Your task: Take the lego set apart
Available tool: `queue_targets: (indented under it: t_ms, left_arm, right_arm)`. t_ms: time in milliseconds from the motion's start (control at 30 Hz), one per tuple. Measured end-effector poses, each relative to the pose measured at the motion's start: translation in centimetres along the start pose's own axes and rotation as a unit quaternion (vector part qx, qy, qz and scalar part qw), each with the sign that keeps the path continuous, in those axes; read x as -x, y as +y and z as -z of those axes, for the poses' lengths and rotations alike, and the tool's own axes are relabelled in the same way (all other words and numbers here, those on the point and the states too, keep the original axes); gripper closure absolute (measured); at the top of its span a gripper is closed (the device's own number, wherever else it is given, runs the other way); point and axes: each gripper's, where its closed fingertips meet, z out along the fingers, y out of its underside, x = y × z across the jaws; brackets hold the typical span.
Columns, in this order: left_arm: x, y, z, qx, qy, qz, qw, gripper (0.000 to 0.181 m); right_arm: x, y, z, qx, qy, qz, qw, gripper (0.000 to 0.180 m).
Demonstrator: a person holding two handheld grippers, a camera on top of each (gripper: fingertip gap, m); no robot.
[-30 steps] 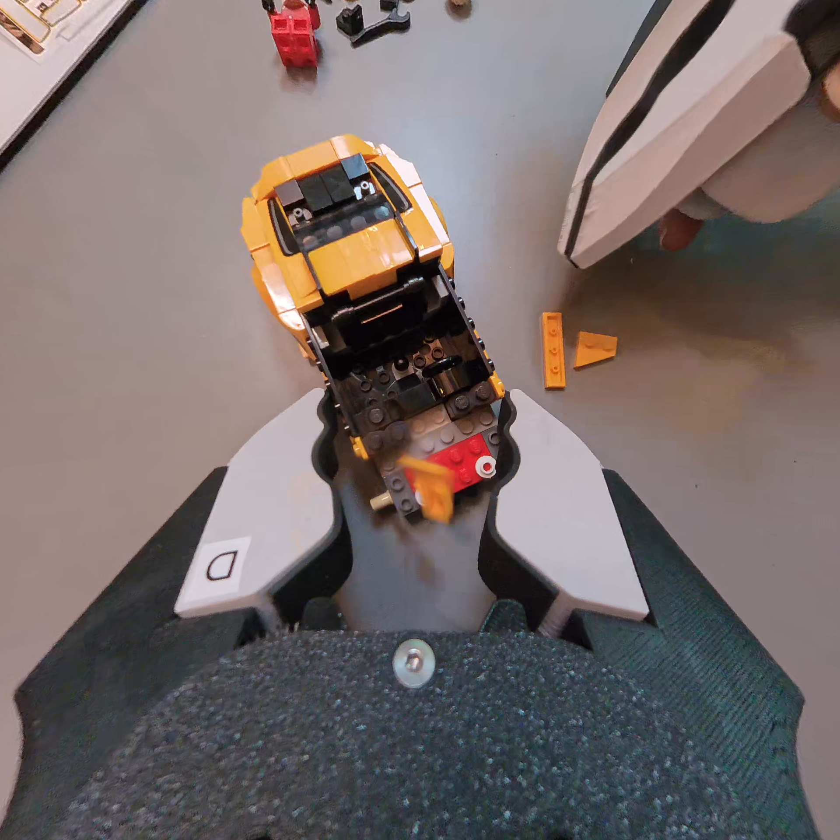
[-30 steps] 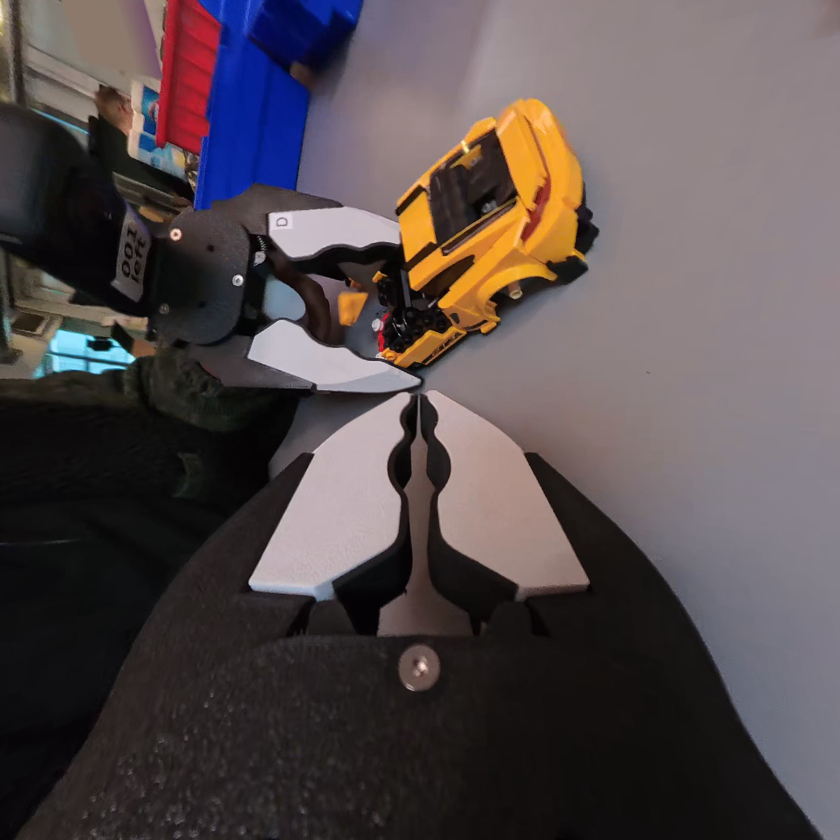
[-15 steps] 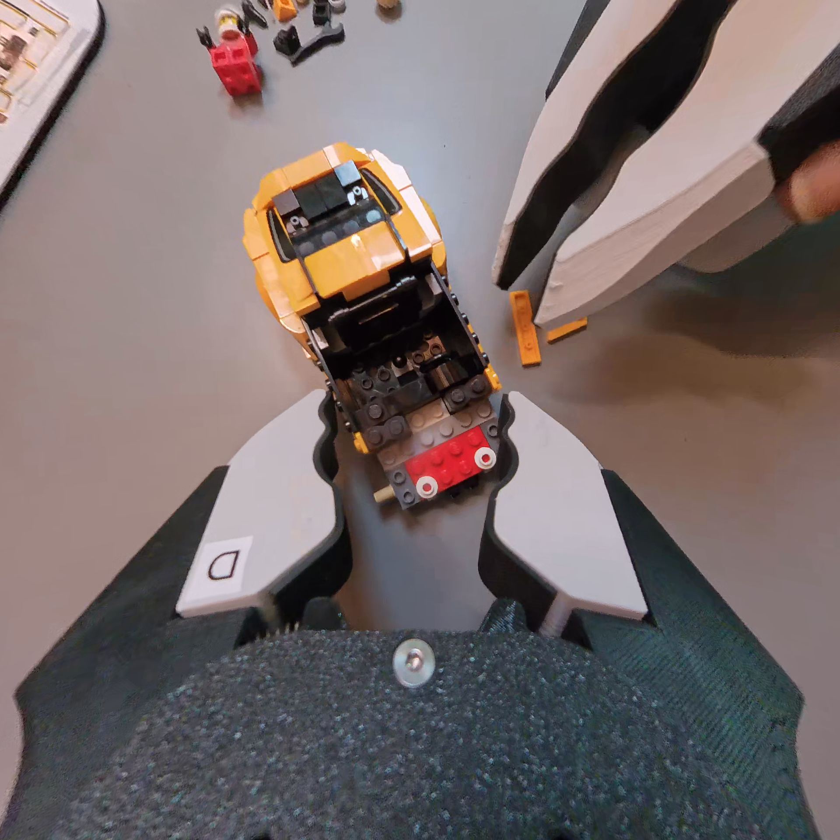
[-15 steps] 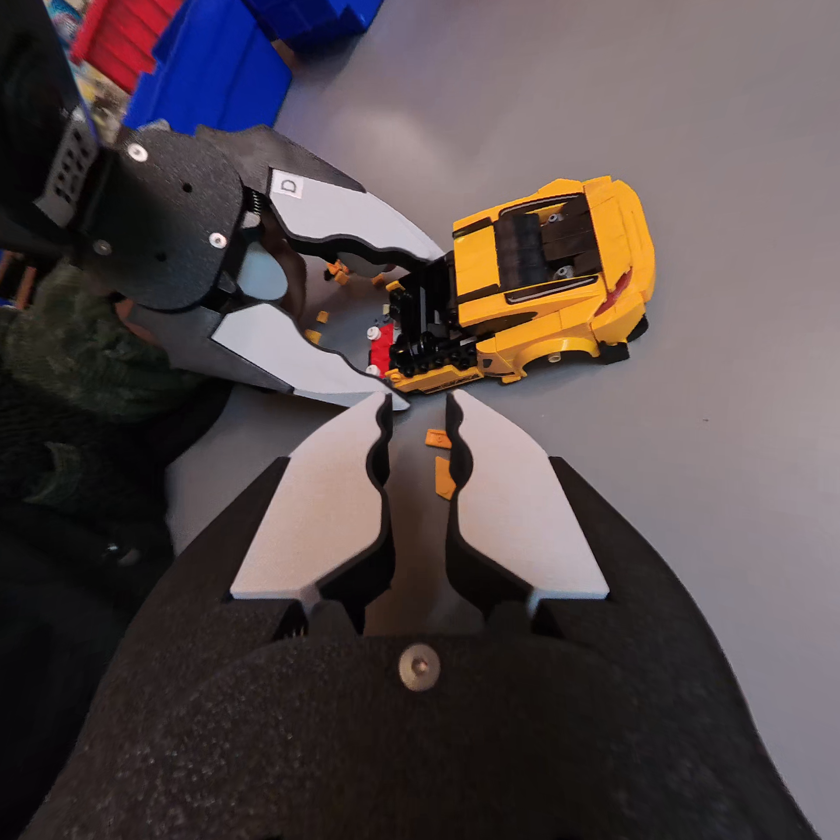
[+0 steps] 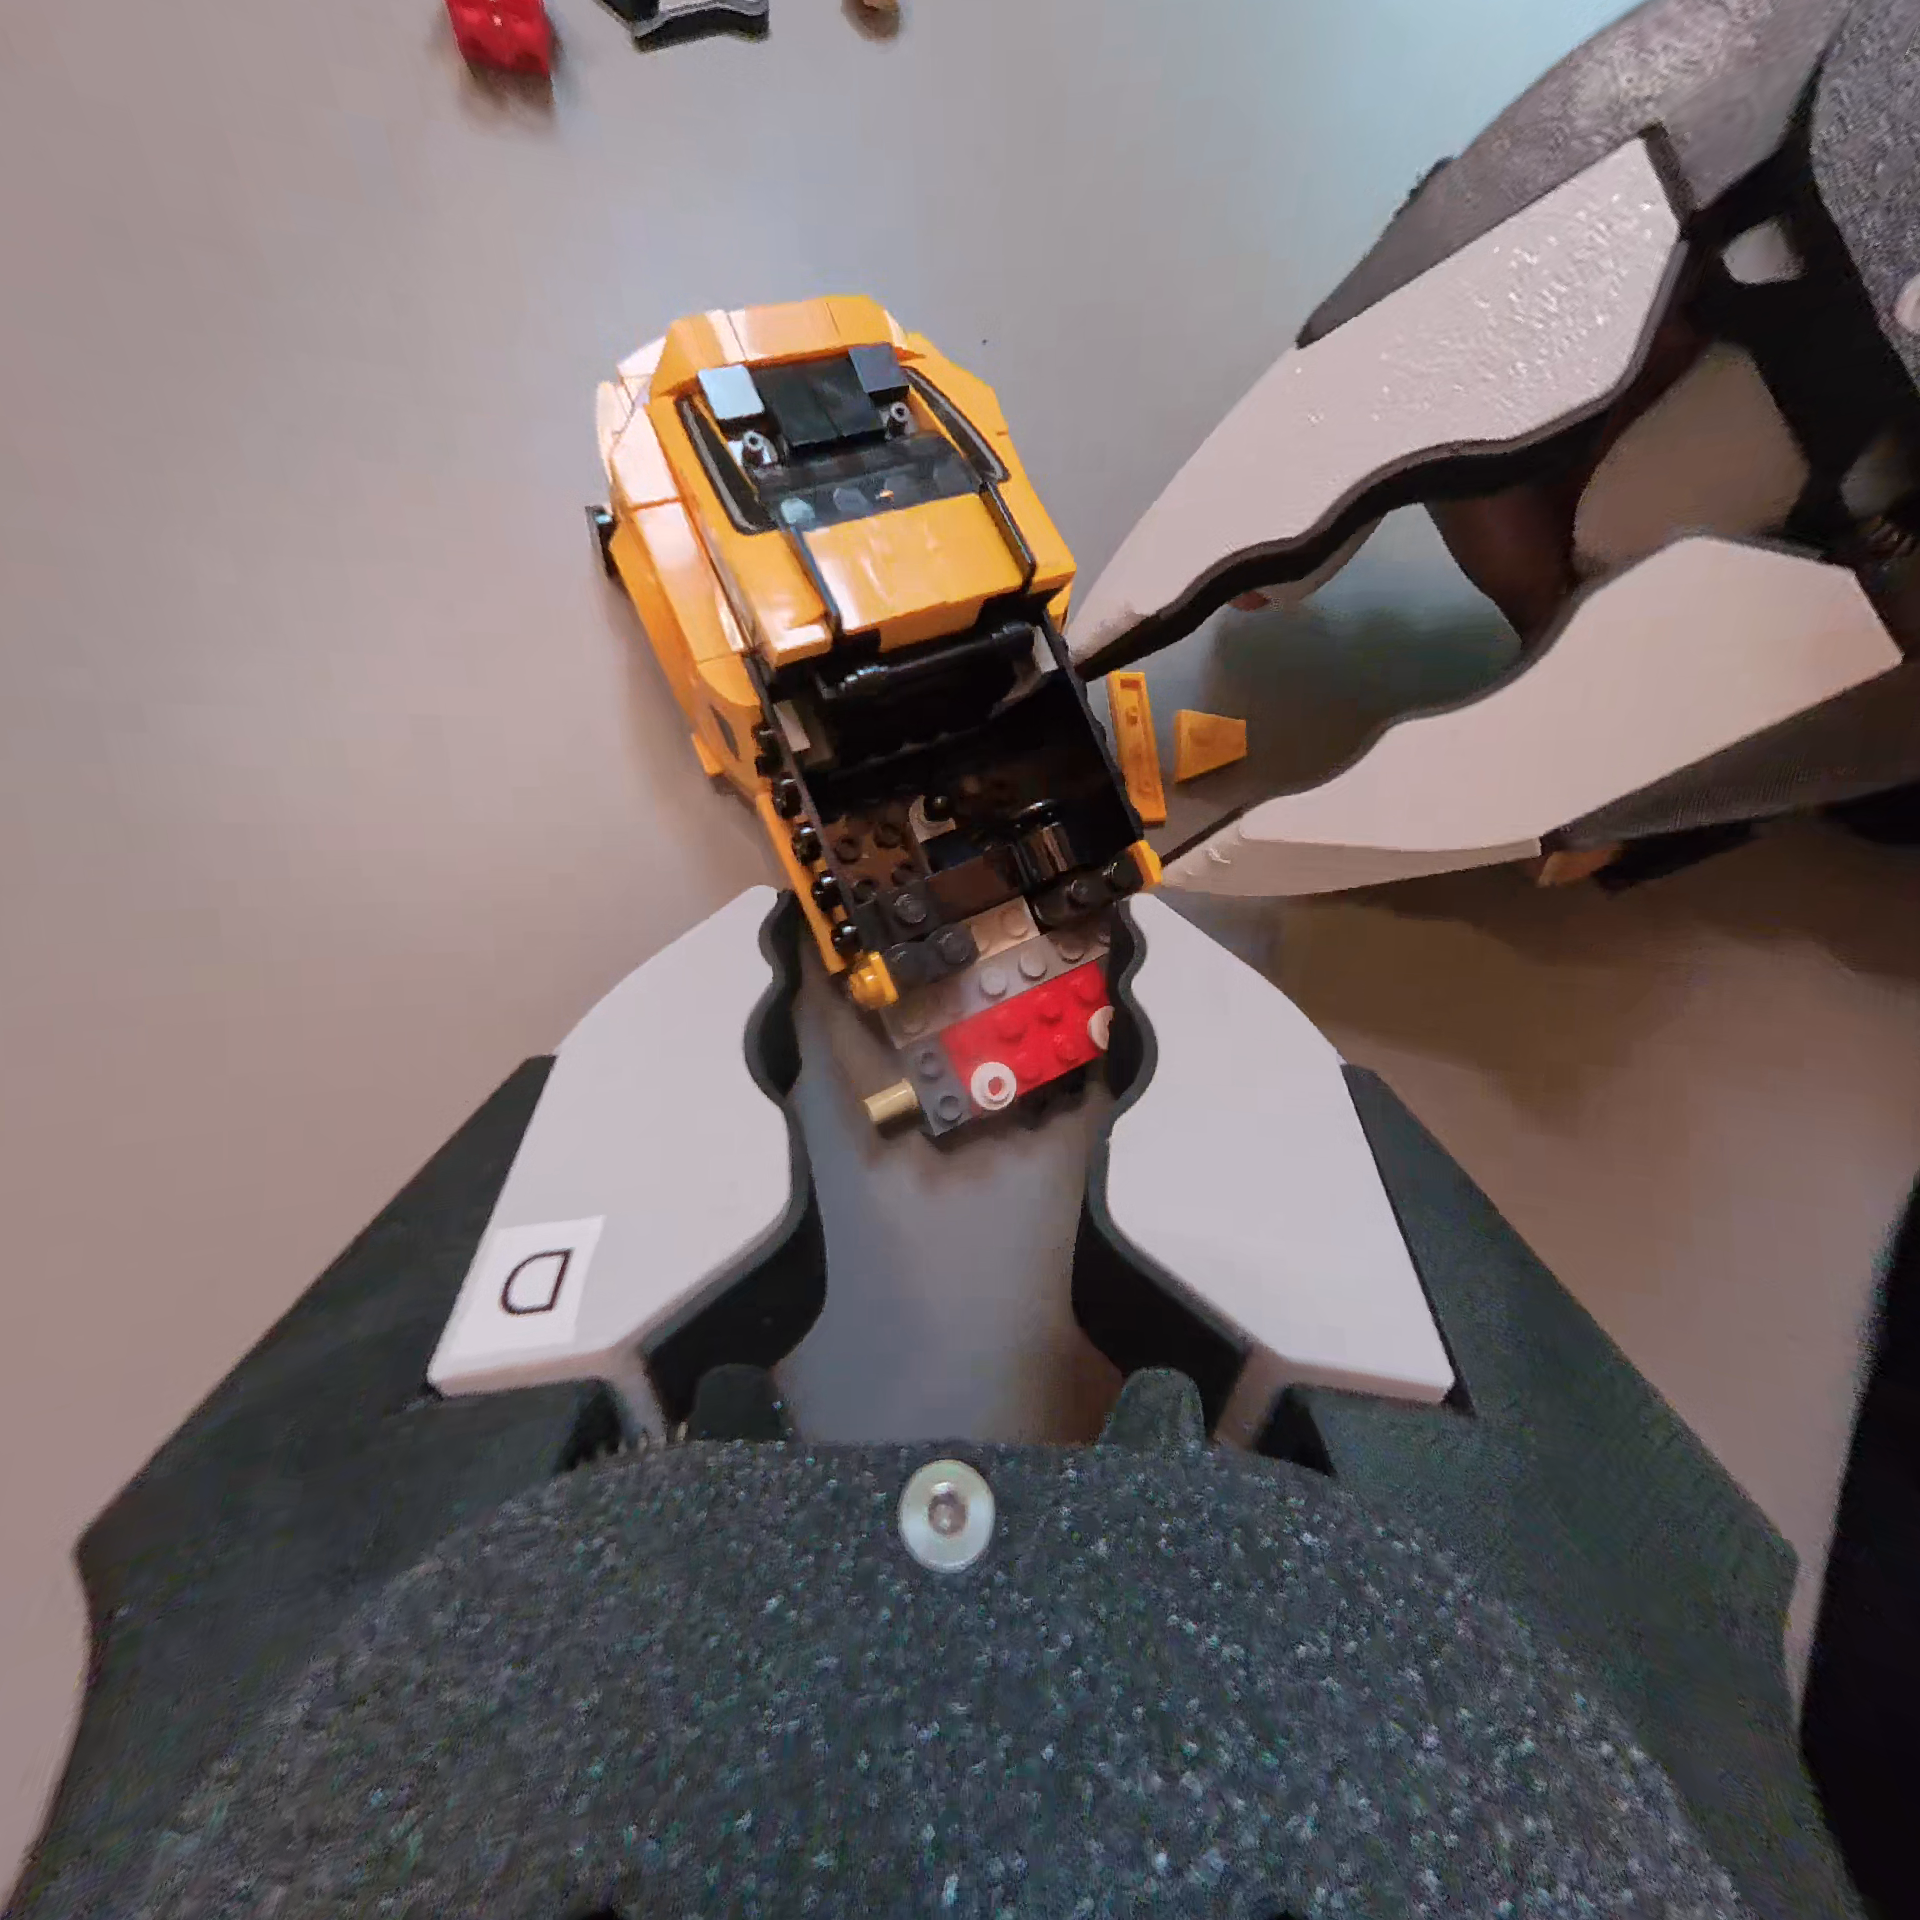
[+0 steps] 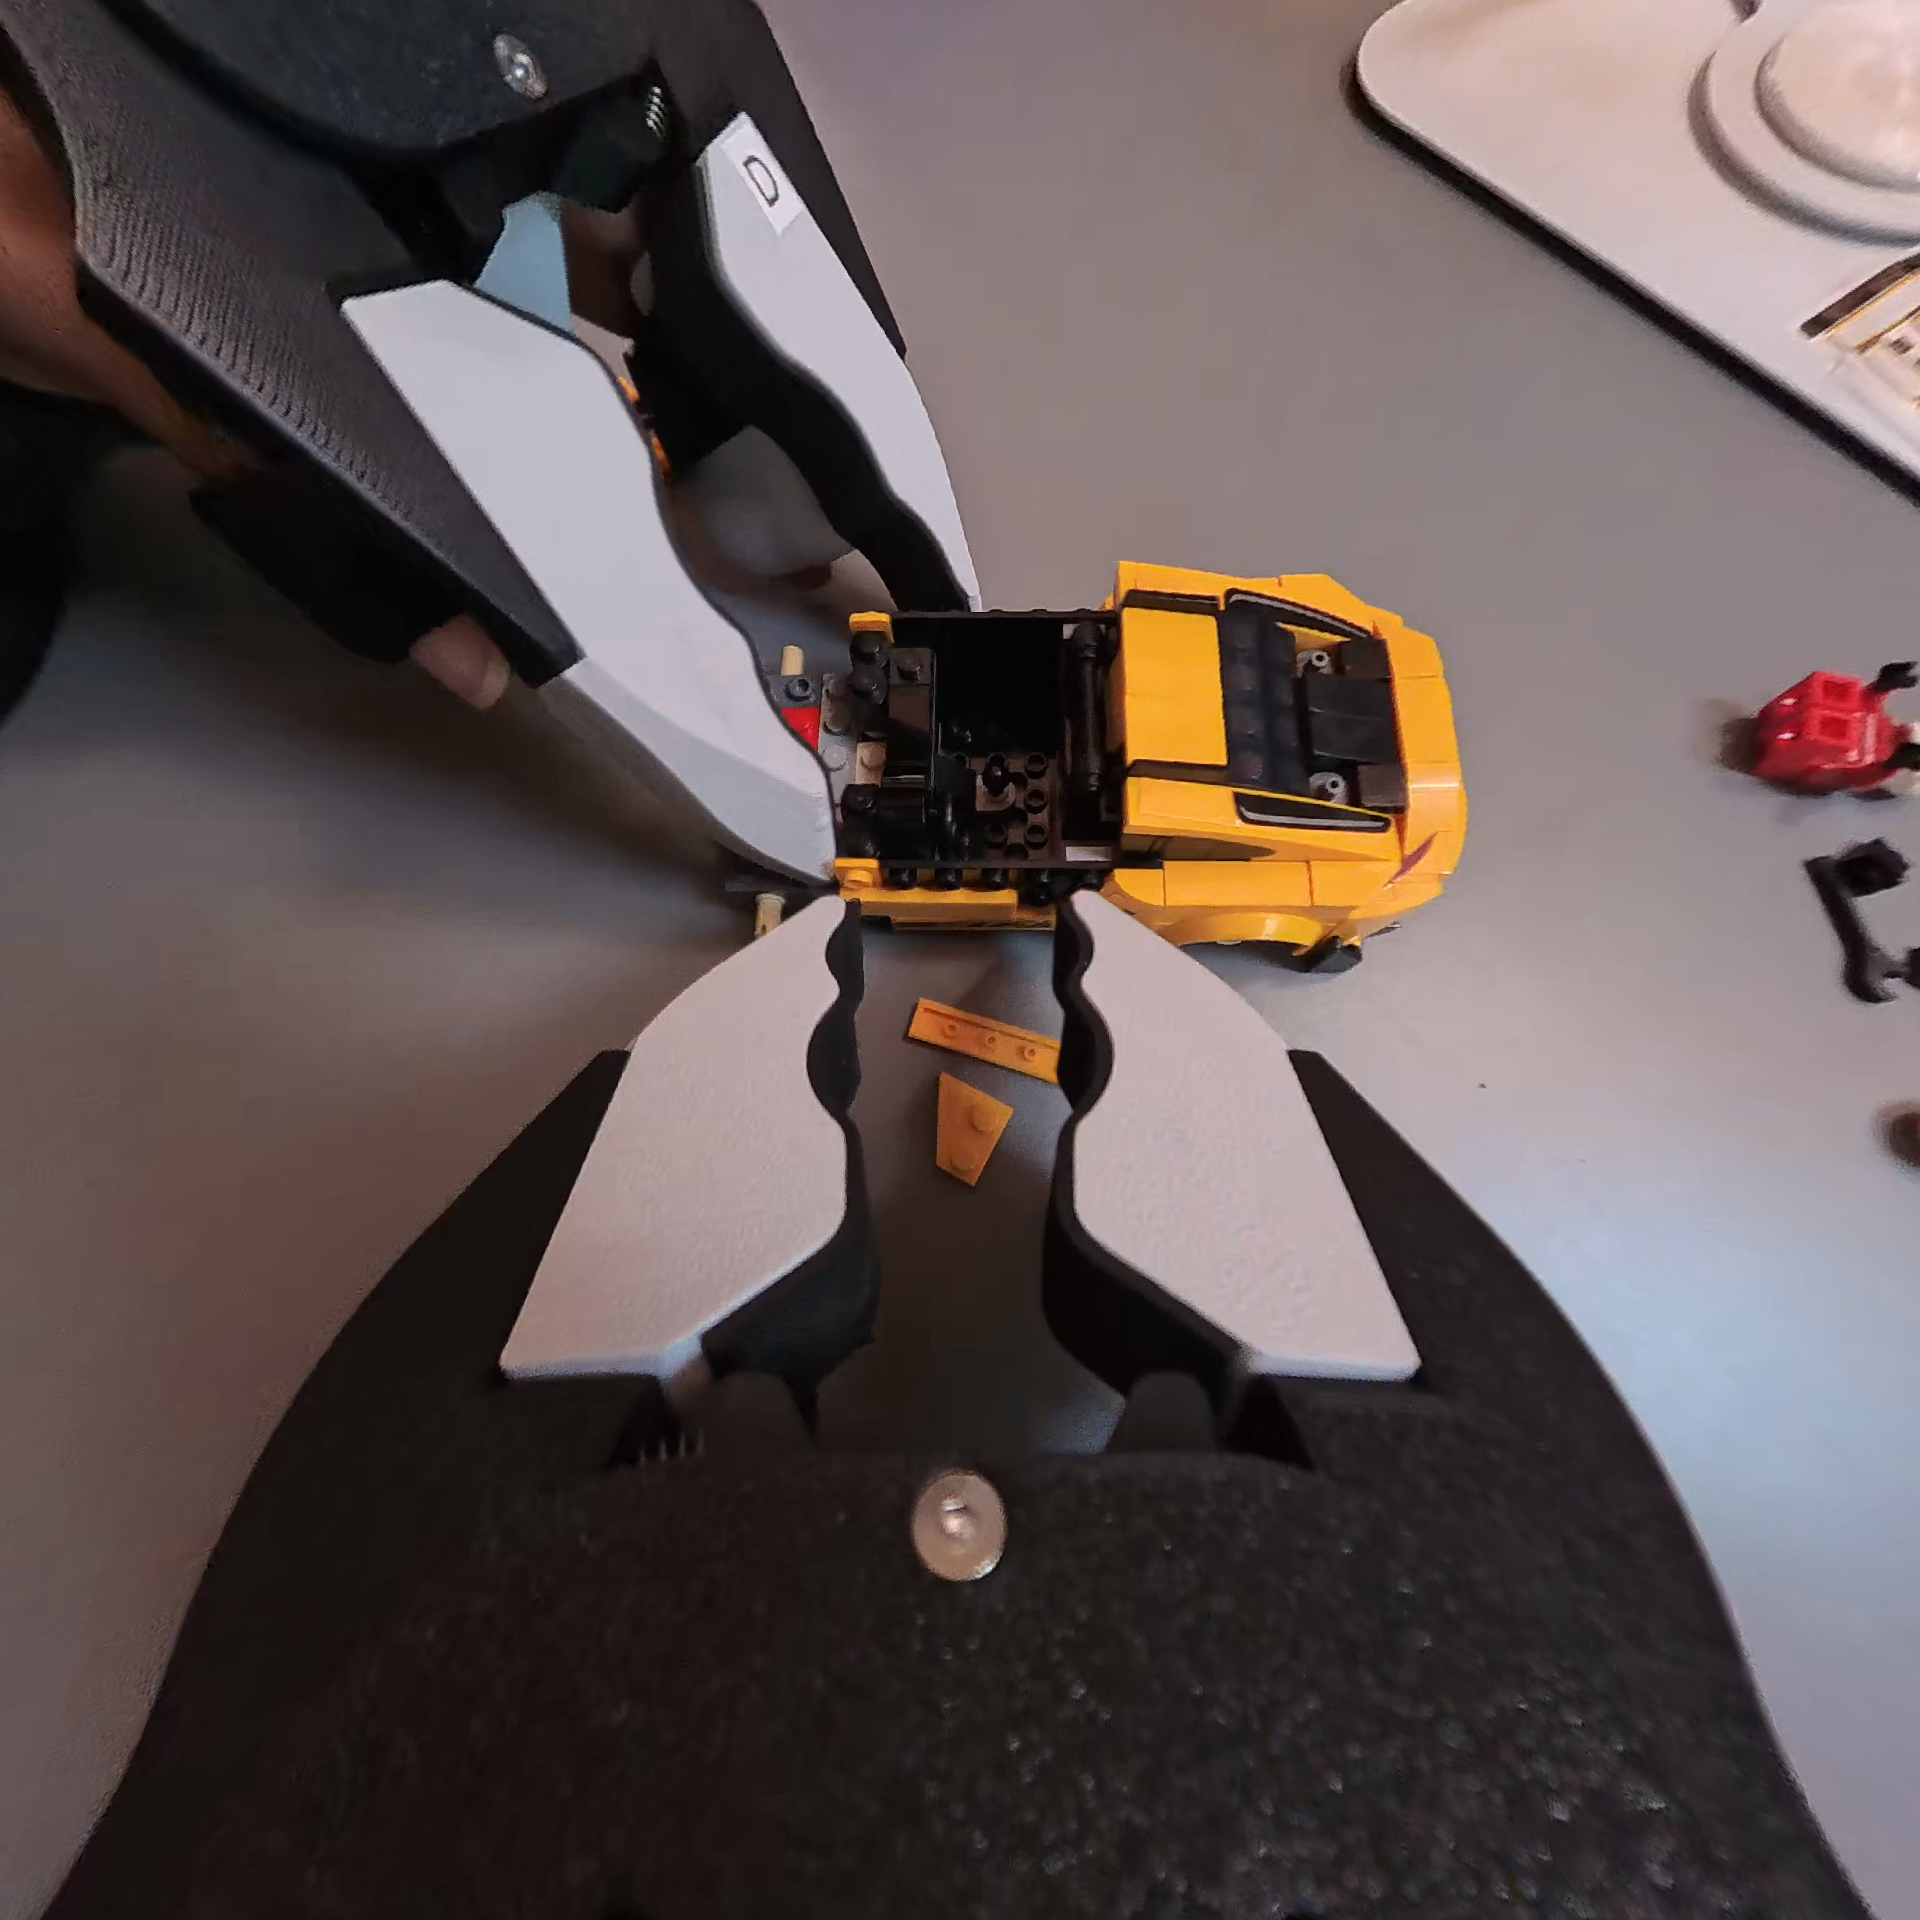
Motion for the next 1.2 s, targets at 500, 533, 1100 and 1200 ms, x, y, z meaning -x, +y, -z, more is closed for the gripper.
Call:
queue_targets:
  t_ms: [500,533,1100,1200]
  left_arm:
    - [0.3,0.0,0.0,-0.003,0.002,0.026,1.000,0.140]
    - [0.2,0.0,0.0,-0.003,0.002,0.026,1.000,0.140]
    - [0.3,0.3,0.1,0.011,0.005,-0.005,1.000,0.145]
    - [1.1,0.2,0.4,0.007,-0.016,-0.003,1.000,0.145]
  right_arm:
    - [-0.1,0.2,0.0,-0.009,0.021,0.036,0.999,0.148]
    - [-0.1,0.2,0.0,-0.011,0.022,0.038,0.999,0.148]
    - [-0.1,0.6,0.2,-0.016,-0.033,0.146,0.989,0.149]
    - [0.0,1.3,0.5,-0.004,-0.035,0.181,0.983,0.180]
